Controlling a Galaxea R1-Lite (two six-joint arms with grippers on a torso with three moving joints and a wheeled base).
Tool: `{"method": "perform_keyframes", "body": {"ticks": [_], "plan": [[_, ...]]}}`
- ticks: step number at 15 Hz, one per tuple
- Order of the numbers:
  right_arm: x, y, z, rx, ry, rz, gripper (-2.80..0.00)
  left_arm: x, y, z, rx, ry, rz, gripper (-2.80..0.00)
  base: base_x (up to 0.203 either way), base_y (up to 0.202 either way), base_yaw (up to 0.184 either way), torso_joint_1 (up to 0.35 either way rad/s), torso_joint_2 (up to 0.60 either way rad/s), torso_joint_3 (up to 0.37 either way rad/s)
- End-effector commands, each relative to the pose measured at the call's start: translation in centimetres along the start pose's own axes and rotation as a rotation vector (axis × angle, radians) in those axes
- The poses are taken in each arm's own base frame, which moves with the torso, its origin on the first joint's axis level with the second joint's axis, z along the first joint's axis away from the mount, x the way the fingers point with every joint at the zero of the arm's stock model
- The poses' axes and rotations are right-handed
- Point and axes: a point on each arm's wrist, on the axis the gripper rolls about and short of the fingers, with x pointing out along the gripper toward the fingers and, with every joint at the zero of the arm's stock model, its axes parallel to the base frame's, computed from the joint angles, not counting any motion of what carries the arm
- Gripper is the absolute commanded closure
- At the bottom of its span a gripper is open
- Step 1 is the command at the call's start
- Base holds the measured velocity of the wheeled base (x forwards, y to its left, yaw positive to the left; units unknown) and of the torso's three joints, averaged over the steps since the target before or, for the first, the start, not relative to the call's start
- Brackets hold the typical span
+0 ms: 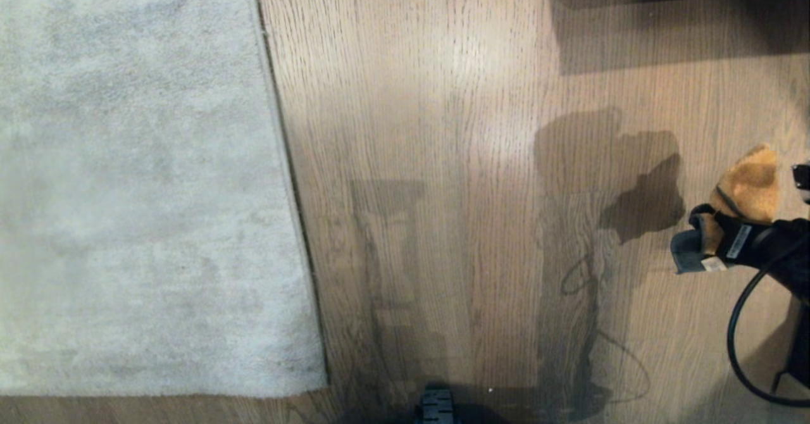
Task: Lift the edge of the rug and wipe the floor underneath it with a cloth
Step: Pick up the rag, then lift up the carpet
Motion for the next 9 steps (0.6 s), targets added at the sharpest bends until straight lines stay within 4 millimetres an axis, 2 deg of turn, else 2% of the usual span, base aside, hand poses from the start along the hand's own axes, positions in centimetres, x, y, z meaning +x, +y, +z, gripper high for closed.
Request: {"method": "perform_keyframes", "body": {"ticks": [1, 9], "plan": [[-1.2, -0.1, 0.9, 0.008, -0.051, 0.002, 0.0, 0.0, 0.0, 0.0, -0.001, 0.0, 0.001, 0.0, 0.0, 0.0, 0.0, 0.0, 0.0, 0.0], [-4.6, -0.4, 1.7, 0.009, -0.075, 0.007, 0.0, 0.0, 0.0, 0.0, -0.001, -0.001, 0.001, 0.0, 0.0, 0.0, 0.0, 0.0, 0.0, 0.0]]}}
